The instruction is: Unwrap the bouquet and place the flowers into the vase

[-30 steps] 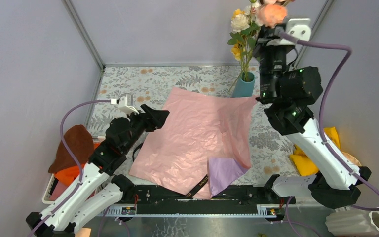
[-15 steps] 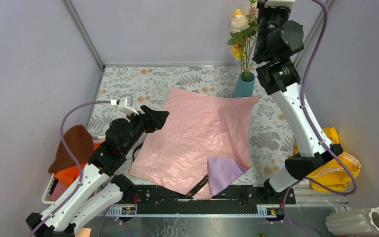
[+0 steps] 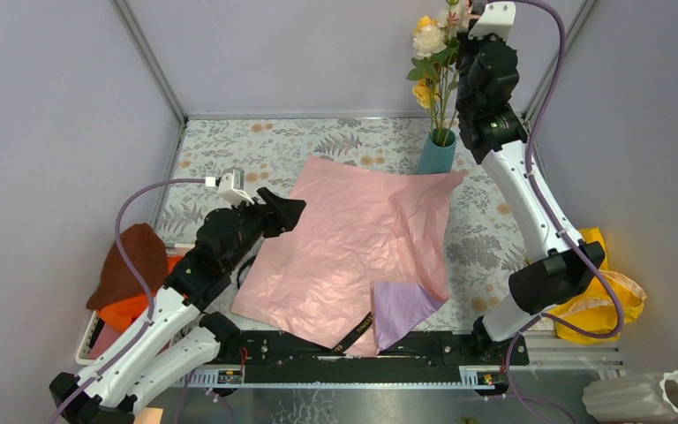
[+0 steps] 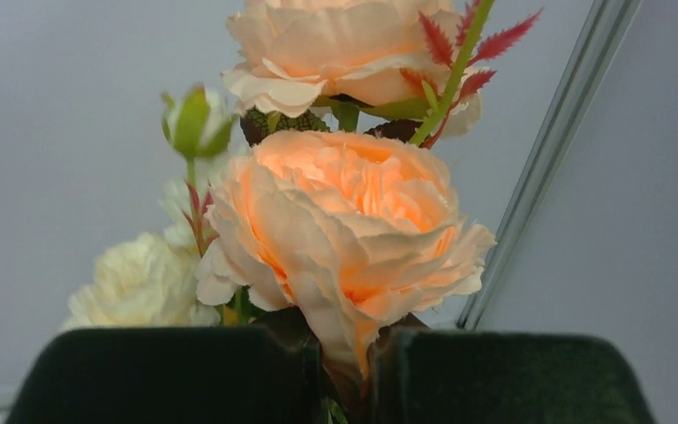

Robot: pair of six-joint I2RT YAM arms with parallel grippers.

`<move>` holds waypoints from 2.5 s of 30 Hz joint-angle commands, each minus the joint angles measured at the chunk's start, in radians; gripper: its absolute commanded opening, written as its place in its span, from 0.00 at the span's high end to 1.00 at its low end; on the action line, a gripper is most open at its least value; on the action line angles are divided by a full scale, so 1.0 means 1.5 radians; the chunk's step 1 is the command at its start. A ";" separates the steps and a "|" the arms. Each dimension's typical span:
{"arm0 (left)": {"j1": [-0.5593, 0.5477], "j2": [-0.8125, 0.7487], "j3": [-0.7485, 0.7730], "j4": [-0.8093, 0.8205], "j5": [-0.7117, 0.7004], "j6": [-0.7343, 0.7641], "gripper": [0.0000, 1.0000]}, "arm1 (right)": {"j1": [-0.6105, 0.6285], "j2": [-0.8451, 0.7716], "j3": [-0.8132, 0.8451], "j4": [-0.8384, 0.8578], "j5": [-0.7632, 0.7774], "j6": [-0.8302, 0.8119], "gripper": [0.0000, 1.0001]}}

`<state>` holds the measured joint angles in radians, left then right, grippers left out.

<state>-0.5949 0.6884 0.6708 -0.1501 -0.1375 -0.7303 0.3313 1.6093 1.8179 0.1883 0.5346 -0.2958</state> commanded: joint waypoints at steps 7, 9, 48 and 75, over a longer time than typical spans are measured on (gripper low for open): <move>-0.001 0.007 -0.021 0.054 0.005 0.005 0.28 | -0.030 -0.052 -0.172 0.056 -0.072 0.139 1.00; -0.001 0.012 -0.023 0.053 0.006 0.005 0.28 | -0.031 -0.053 -0.191 0.058 -0.074 0.147 1.00; 0.000 0.024 -0.050 0.068 0.020 -0.017 0.25 | -0.033 -0.181 -0.259 0.019 -0.018 0.150 0.00; 0.000 0.038 -0.063 0.076 0.034 -0.042 0.25 | -0.031 -0.479 -0.412 -0.098 -0.482 0.516 0.00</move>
<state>-0.5949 0.7380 0.5884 -0.0982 -0.0971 -0.7773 0.2859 0.9108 1.2469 0.0677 0.0978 0.3847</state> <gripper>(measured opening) 0.743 0.993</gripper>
